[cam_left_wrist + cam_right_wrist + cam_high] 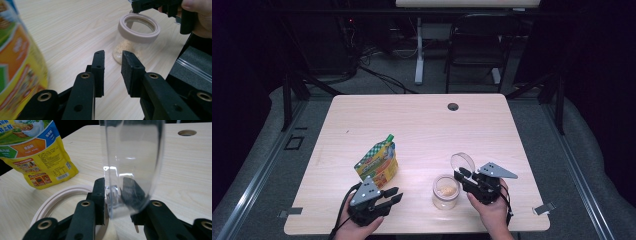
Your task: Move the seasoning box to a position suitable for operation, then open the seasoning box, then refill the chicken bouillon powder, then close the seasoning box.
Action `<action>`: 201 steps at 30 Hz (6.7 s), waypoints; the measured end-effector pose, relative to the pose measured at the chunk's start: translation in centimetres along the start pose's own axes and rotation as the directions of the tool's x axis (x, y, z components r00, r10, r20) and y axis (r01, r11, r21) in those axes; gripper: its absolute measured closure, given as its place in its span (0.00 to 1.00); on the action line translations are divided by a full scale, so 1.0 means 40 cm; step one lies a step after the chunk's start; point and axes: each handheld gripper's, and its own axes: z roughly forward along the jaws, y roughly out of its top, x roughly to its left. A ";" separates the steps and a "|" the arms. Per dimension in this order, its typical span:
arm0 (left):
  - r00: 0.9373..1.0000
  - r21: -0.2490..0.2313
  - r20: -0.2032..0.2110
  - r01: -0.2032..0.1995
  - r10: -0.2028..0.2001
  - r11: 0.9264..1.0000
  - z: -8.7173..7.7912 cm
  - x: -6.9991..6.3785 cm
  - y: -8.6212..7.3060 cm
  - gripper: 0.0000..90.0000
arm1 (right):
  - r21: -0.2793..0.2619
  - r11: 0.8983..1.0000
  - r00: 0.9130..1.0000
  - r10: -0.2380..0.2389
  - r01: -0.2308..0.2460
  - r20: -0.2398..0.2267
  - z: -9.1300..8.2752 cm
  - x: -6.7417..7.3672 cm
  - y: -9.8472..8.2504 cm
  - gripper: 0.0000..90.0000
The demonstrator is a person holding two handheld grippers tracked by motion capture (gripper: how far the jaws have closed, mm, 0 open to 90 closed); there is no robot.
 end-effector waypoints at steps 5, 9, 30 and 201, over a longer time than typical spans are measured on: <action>0.998 -0.022 -0.060 0.013 -0.015 1.000 -0.071 0.030 -0.043 0.77 | -0.004 1.000 0.999 0.009 -0.009 -0.031 0.026 -0.004 0.011 0.80; 0.995 -0.039 -0.096 0.038 -0.041 0.999 -0.103 0.061 -0.070 0.77 | -0.008 0.999 0.997 0.038 -0.039 -0.072 0.039 -0.010 0.014 0.84; 0.966 -0.081 -0.206 0.139 -0.153 0.987 -0.109 0.160 -0.133 0.61 | -0.019 1.000 1.000 0.011 -0.012 -0.028 -0.022 -0.013 -0.005 0.55; 0.986 0.049 0.017 0.163 -0.164 0.985 0.146 0.222 -0.157 0.57 | 0.043 0.996 0.997 0.080 -0.079 -0.023 -0.093 -0.048 -0.068 0.54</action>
